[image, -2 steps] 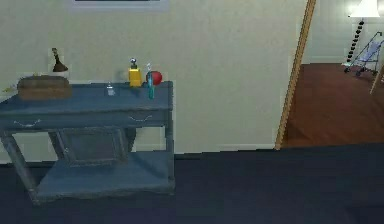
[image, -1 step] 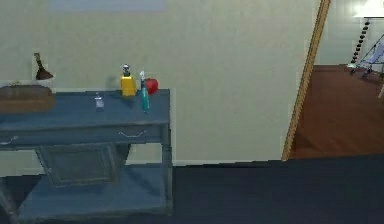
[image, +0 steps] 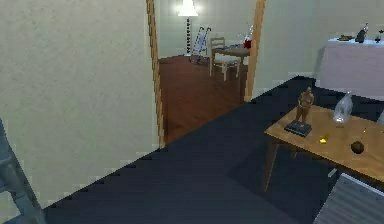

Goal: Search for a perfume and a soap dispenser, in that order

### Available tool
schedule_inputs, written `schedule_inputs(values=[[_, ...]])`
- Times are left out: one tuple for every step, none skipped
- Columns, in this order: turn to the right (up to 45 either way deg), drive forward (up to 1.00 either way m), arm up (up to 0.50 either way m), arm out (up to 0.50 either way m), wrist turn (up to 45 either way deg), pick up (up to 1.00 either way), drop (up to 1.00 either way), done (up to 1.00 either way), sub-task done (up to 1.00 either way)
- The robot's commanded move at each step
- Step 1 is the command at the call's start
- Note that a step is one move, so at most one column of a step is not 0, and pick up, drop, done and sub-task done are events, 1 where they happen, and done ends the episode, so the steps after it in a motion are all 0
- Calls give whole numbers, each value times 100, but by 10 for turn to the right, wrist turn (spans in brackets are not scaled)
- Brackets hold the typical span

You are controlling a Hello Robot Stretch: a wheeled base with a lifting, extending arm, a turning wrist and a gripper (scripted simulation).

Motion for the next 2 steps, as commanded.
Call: schedule_inputs(values=[[0,60,0,0,0,0,0,0,0],[-420,0,0,0,0,0,0,0,0]])
